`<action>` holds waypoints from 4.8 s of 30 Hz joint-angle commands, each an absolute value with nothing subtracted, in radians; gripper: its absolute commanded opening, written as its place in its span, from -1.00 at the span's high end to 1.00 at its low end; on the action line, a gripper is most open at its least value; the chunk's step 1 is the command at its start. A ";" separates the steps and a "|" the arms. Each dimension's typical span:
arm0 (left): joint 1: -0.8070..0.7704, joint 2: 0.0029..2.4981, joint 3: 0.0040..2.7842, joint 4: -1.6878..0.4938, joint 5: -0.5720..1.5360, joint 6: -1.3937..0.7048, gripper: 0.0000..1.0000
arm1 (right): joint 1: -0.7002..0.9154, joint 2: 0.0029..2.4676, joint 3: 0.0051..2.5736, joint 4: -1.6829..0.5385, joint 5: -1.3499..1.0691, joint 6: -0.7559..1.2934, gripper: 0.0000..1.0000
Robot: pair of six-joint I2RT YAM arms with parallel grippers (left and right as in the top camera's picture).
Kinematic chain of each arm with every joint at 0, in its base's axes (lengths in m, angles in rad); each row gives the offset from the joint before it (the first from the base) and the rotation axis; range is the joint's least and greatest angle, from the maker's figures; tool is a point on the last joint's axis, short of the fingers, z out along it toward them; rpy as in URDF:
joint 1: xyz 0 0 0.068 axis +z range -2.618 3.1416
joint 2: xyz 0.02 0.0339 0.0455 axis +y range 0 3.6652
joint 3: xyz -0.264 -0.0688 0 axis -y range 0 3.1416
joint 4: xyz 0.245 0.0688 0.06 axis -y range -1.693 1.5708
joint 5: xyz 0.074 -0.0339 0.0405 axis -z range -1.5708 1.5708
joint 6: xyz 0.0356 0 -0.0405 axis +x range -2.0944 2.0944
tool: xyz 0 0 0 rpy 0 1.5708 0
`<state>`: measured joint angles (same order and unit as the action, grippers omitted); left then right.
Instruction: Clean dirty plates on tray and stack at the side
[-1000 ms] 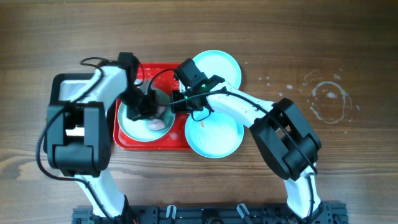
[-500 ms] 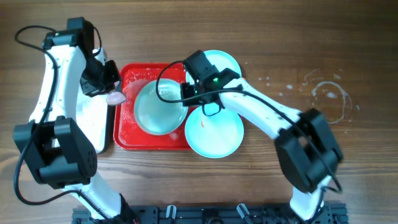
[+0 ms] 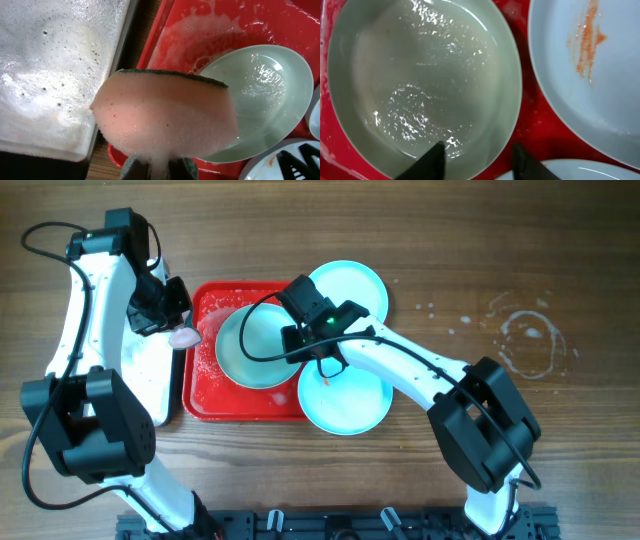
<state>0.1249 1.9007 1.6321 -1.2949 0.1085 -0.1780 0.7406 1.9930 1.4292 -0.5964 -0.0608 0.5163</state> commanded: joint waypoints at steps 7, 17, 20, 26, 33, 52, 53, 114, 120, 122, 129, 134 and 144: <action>0.126 1.883 1.648 -1.295 0.099 -0.191 0.92 | 0.739 2.032 1.411 -0.565 0.021 0.569 -0.26; 0.126 1.883 1.648 -1.294 0.099 -0.191 0.92 | 0.739 2.117 1.412 -0.511 -0.032 0.619 -0.07; 0.126 1.883 1.648 -1.290 0.099 -0.191 0.92 | 0.738 2.145 1.412 -0.485 -0.079 0.631 0.01; 0.127 1.883 1.648 -1.288 0.099 -0.191 0.92 | 0.738 2.153 1.412 -0.460 -0.092 0.699 0.91; 0.126 1.883 1.648 -1.287 0.104 -0.191 0.92 | 0.735 2.035 1.443 -0.518 -0.017 0.628 0.91; 0.355 1.772 1.648 -1.356 0.163 -0.187 0.92 | 1.019 1.758 1.439 -0.512 1.063 0.188 0.91; 0.358 1.771 1.648 -1.356 0.163 -0.187 0.92 | 1.024 1.781 1.439 -0.485 1.084 0.143 0.91; 0.357 1.771 1.648 -1.351 0.121 -0.187 0.92 | 1.109 2.012 1.439 0.014 1.485 -0.311 0.92; 0.357 1.771 1.648 -1.351 0.121 -0.187 0.92 | 1.109 2.012 1.439 0.014 1.485 -0.311 0.91; 0.358 1.771 1.648 -1.351 0.121 -0.187 0.92 | 1.109 2.012 1.439 0.014 1.485 -0.311 0.92; 0.357 1.771 1.648 -1.351 0.121 -0.187 0.92 | 1.109 2.012 1.439 0.014 1.484 -0.310 0.91; 0.357 1.771 1.648 -1.351 0.121 -0.187 0.92 | 1.109 2.012 1.439 0.015 1.480 -0.290 0.91; 0.357 1.771 1.648 -1.350 0.121 -0.187 0.92 | 1.141 2.012 1.439 0.030 1.431 -0.265 0.92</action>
